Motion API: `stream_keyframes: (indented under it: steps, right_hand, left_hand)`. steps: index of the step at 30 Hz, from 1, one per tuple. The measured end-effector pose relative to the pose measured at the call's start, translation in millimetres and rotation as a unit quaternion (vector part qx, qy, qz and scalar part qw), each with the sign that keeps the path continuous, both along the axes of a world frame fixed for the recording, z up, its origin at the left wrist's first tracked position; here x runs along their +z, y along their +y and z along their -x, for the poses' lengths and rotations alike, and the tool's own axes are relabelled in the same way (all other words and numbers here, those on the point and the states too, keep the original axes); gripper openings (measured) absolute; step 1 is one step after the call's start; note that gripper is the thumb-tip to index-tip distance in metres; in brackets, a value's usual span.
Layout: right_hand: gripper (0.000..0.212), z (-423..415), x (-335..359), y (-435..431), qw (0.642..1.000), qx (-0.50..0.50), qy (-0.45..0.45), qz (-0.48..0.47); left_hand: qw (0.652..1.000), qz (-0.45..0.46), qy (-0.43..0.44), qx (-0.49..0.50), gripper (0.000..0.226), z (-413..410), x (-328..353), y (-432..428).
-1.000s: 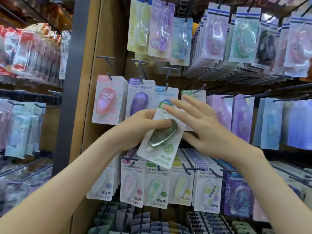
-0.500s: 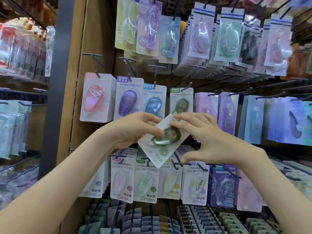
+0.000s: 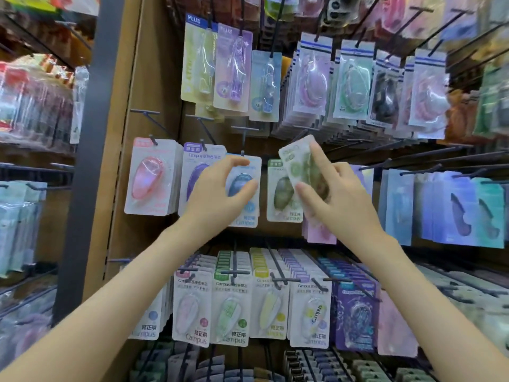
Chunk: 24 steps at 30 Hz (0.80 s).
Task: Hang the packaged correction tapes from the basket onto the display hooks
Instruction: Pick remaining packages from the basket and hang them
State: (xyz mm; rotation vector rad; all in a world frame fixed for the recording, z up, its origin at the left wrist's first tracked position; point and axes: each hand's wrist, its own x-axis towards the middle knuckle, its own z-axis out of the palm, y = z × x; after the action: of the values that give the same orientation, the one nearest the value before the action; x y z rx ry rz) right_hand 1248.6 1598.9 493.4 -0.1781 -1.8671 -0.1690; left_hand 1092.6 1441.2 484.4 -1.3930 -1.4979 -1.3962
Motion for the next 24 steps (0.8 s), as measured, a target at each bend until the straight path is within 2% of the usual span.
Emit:
stream_keyframes:
  steps: [1,2,4,8,16,19,21,23,24]
  right_hand:
    - [0.067,1,4,2,1.000,-0.012,-0.005,0.026]
    - [0.067,2,7,3,0.999,-0.029,-0.011,0.040]
    - [0.064,7,10,2,0.996,-0.054,-0.023,0.061]
    - [0.060,19,11,-4,0.993,-0.076,-0.035,0.082]
    - [0.058,17,6,-14,0.989,-0.108,-0.064,0.083]
    - [0.060,18,4,-12,0.990,-0.090,-0.063,0.083]
    - [0.061,19,0,-12,0.993,-0.035,-0.044,0.102]
    - [0.059,18,-4,-13,0.990,0.061,0.000,0.126]
    - [0.058,17,-5,-14,0.983,0.114,0.028,0.141]
  left_hand:
    - [0.990,-0.018,0.087,0.108,0.037,7,-3,5]
    - [0.975,-0.016,0.135,0.176,0.045,14,-6,10]
    - [0.959,0.010,0.150,0.239,0.054,23,-10,18]
    - [0.941,0.070,0.142,0.298,0.066,29,-15,25]
    - [0.933,0.115,0.124,0.317,0.073,27,-11,31]
    - [0.942,0.097,0.120,0.300,0.070,24,-14,34]
    - [0.961,0.029,0.119,0.249,0.060,16,-16,33]
    - [0.990,-0.013,0.093,0.107,0.052,-5,-19,27]
    - [0.998,0.010,0.068,0.005,0.047,-20,-21,23]
